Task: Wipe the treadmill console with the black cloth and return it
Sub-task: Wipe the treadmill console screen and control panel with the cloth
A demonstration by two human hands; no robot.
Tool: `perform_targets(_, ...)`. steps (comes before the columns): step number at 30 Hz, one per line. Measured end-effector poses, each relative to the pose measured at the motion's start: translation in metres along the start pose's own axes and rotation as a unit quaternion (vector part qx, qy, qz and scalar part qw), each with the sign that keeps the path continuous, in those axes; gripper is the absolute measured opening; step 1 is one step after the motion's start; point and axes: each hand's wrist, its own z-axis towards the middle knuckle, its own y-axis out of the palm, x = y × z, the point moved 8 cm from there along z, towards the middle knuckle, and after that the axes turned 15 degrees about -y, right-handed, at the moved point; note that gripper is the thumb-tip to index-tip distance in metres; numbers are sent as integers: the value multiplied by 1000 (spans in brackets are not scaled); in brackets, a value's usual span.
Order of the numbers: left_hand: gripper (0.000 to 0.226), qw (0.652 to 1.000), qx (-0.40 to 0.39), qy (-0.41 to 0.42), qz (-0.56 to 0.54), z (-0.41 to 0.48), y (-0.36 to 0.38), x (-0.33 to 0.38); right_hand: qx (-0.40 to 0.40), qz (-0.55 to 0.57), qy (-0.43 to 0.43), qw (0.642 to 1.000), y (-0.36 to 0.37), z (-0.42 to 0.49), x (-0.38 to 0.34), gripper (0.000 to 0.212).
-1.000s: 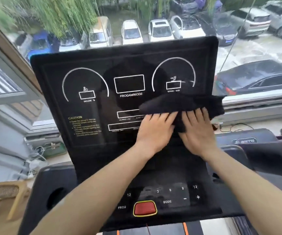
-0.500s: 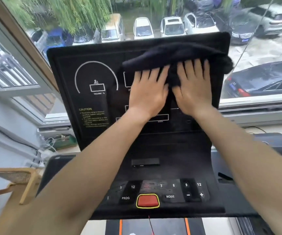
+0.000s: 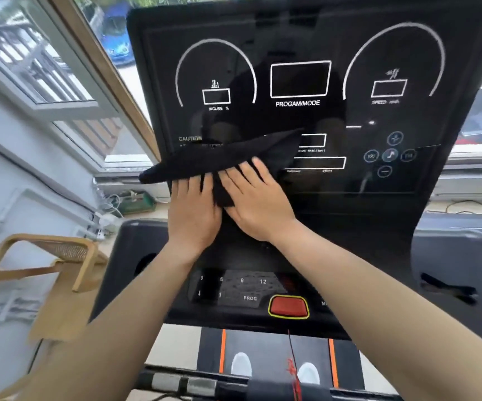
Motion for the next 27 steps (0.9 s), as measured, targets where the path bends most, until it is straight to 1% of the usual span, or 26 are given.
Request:
perform_targets(1, 62, 1000, -15, 1, -8, -15, 7, 2, -23, -1, -26, 999, 8, -12, -5, 66)
perform_targets(3, 54, 998, -37, 36, -23, -45, 19, 17, -70, -7, -70, 995, 17, -49, -1, 66)
perform_targets(5, 46, 995, -42, 85, -41, -61, 24, 48, -81, -8, -61, 995, 16, -91, 23, 63)
perform_targets(8, 47, 982, -57, 169, -67, -64, 28, 122, -86, -21, 22, 996, 8, -158, 76, 59)
perform_targets(11, 51, 966, -74, 234, -88, -63, 33, 197, -104, -35, 113, 988, 1, -215, 115, 61)
perform_targets(14, 51, 955, -57, 272, -106, -65, 31, 226, -107, -30, 182, 977, 3, -236, 119, 61)
perform_targets(16, 51, 955, -49, 277, -99, -67, 29, 210, -105, -14, 199, 974, 10, -220, 104, 62)
perform_targets(17, 49, 956, -51, 274, -91, -68, 31, 191, -102, -6, 191, 976, 13, -205, 91, 61)
perform_targets(20, 48, 971, -53, 224, -63, -63, 34, 109, -65, 13, 112, 991, 18, -139, 45, 55)
perform_targets(24, 43, 992, -9, 119, -44, -59, 24, -7, -49, 56, 10, 997, 32, -44, -28, 65)
perform_targets(27, 37, 997, 10, 66, -35, -64, 12, -44, -40, 85, -25, 995, 34, -15, -56, 63)
